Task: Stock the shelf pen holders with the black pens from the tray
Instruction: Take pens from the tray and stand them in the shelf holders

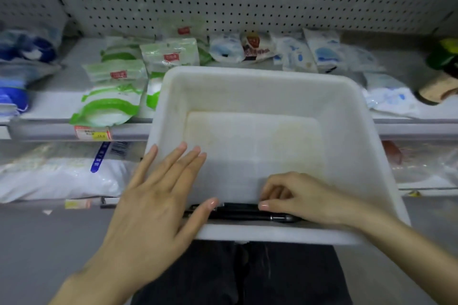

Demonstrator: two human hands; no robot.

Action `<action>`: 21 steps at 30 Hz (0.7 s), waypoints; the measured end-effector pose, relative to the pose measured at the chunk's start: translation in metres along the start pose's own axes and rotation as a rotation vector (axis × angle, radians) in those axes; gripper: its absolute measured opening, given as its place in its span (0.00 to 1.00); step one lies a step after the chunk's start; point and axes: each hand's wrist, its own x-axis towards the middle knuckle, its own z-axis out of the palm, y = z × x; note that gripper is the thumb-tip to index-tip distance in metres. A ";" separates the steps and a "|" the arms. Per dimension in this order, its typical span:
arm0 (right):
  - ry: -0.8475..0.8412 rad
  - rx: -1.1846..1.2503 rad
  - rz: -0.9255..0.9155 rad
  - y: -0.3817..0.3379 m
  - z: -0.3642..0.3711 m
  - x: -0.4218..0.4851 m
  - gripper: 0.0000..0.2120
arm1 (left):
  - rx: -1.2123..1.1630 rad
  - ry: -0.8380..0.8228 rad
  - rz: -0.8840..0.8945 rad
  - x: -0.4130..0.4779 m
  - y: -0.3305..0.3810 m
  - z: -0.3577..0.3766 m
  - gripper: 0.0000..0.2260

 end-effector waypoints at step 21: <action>-0.006 0.254 0.035 -0.003 0.001 0.003 0.07 | -0.011 0.044 -0.061 -0.002 0.003 0.006 0.29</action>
